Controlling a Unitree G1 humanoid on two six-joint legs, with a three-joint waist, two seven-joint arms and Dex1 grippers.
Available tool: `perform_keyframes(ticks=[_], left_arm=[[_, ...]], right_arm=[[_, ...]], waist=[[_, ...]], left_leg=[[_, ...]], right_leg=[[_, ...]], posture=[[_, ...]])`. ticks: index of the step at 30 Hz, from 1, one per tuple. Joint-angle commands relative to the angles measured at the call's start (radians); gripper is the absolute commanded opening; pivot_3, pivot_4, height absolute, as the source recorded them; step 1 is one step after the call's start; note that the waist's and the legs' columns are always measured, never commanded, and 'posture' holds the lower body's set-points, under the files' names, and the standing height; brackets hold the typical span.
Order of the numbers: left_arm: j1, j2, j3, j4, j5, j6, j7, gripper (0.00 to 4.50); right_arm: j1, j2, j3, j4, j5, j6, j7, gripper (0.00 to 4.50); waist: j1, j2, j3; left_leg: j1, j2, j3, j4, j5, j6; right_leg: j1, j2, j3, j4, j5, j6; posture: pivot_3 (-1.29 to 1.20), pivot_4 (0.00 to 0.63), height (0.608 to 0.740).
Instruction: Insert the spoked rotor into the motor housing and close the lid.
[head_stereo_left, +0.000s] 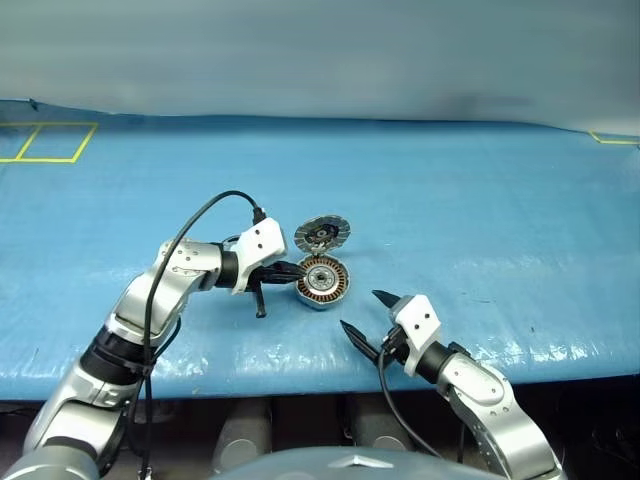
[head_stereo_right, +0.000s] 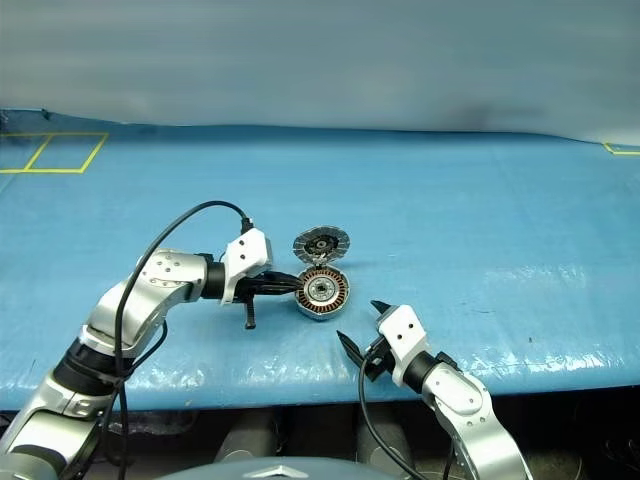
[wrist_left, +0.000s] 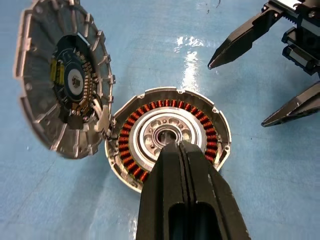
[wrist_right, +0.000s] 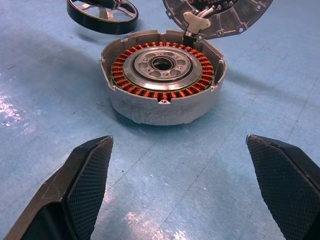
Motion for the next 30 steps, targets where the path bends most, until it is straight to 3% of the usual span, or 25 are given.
perform_keyframes(ticks=[1,15,23,29,30], left_arm=[[0.047,0.035,0.094,-0.085,-0.055,-0.014,0.005,0.02],[0.154,0.150,0.259,-0.064,-0.078,-0.065,0.050,0.02],[0.108,0.209,0.287,0.108,-0.044,-0.157,0.038,0.02],[0.043,0.222,0.236,0.214,-0.015,-0.213,-0.006,1.88],[0.027,0.223,0.223,0.228,-0.011,-0.220,-0.022,1.88]], right_arm=[[-0.005,-0.005,-0.002,-0.024,0.014,0.001,0.014,4.50],[-0.045,-0.002,0.016,-0.007,0.017,0.026,0.046,4.50],[-0.053,0.003,0.022,0.004,0.014,0.021,0.044,4.50],[-0.055,0.008,0.022,0.007,0.013,0.019,0.040,4.50],[-0.055,0.008,0.022,0.007,0.012,0.019,0.040,4.50]], waist=[[0.000,0.000,0.000],[0.002,0.000,0.001],[0.003,0.000,0.002],[0.003,0.000,0.002],[0.002,0.000,0.002]], left_leg=[[0.000,0.000,0.000,0.000,0.000,0.000],[0.000,0.000,0.000,-0.001,0.000,-0.001],[0.000,0.000,0.001,-0.001,0.000,-0.001],[0.000,0.000,0.001,-0.002,0.000,-0.001],[0.000,0.000,0.001,-0.002,0.000,-0.001]], right_leg=[[0.000,0.000,0.000,0.000,0.000,0.000],[-0.001,0.000,0.000,0.000,0.000,-0.001],[-0.001,0.000,0.000,0.000,-0.001,-0.001],[-0.001,0.000,0.000,-0.001,-0.001,-0.001],[-0.001,0.000,0.000,-0.001,-0.001,-0.001]], posture=[[0.00,0.150,0.740],[0.00,0.150,0.740],[0.00,0.150,0.740],[0.00,0.150,0.740],[0.00,0.150,0.740]])
